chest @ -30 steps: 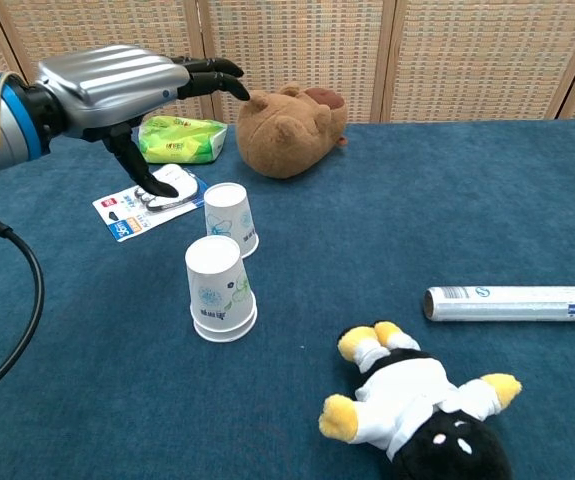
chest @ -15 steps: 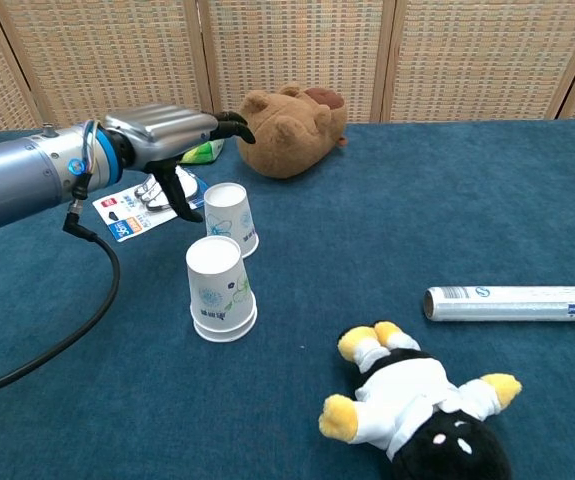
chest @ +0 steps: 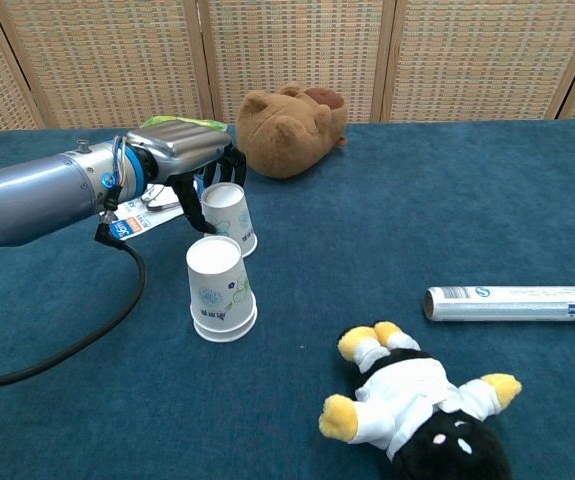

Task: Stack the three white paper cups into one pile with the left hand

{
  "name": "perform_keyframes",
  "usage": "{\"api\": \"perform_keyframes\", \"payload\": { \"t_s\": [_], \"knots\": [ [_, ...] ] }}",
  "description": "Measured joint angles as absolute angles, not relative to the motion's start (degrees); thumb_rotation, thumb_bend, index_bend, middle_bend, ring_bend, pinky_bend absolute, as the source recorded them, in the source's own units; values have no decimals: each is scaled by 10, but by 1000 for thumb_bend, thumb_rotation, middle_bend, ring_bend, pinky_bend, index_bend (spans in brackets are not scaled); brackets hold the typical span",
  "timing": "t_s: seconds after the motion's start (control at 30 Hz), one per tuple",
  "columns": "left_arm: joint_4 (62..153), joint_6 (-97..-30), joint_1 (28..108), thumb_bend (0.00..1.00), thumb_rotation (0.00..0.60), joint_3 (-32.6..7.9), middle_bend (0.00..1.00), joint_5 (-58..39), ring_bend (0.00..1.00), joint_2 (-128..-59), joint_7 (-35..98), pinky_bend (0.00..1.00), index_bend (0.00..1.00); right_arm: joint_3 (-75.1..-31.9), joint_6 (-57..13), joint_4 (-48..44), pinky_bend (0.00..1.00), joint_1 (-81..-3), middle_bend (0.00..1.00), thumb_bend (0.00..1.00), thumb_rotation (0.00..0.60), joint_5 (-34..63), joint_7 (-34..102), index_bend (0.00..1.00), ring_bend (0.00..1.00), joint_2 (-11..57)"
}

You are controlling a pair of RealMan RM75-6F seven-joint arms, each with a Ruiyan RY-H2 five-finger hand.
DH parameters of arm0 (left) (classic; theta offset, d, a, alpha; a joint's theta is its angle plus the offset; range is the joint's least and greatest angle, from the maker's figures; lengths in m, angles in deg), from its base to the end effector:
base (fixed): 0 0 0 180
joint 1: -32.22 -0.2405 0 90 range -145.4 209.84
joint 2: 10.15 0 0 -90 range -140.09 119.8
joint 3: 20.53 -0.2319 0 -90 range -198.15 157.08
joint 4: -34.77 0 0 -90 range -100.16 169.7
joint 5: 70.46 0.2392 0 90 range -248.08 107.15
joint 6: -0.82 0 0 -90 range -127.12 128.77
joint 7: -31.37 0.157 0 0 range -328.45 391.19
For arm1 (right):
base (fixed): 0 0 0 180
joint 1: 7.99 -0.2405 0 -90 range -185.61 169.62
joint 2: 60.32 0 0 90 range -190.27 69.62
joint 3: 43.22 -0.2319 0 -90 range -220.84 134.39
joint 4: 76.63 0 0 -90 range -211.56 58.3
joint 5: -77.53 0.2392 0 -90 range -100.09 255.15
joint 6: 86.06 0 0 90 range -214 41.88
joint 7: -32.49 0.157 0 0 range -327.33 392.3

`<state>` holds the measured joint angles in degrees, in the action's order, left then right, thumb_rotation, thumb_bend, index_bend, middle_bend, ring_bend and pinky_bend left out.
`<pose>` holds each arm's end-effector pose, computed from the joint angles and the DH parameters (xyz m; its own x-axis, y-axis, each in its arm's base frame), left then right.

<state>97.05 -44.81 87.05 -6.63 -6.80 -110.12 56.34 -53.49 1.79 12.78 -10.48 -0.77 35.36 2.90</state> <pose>-0.0875 0.4128 -0.0848 0.6461 0.1357 0.7511 0.7071 -0.4770 -0.5221 -0.3251 -0.2091 0.1699 0.3965 0.1693 0.9023 -0.9149 0.1544 0.3731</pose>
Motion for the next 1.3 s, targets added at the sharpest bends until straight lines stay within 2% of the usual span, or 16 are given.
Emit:
{"api": "perform_keyframes", "payload": {
  "t_s": [0.23,0.4,0.67,0.83,1.13,1.3],
  "knots": [
    [1020,-461,870,160,600,-60,512,-79,466,-1080,572,329,477,-532,20,130,0,-103,0,0,600,-13,357,0,0,28],
    [1100,-481,865,161,600,-54,512,-72,466,-1034,579,329,481,-530,21,131,0,-103,0,0,600,-16,356,0,0,28],
    [1292,-509,846,160,600,-51,511,-64,466,-894,605,329,481,-527,29,136,0,-101,0,0,600,-25,353,0,0,28],
    [1379,-515,822,160,600,-74,511,-21,466,-817,595,328,481,-524,32,140,0,-100,0,0,600,-30,346,0,0,29],
    [1403,-520,795,160,600,-129,481,65,461,-786,561,315,481,-522,31,145,0,-102,0,0,600,-34,332,0,0,34],
    [1393,-514,797,161,600,-135,464,70,446,-799,551,308,481,-523,32,144,0,-102,0,0,600,-31,333,0,0,34]
  ]
}}
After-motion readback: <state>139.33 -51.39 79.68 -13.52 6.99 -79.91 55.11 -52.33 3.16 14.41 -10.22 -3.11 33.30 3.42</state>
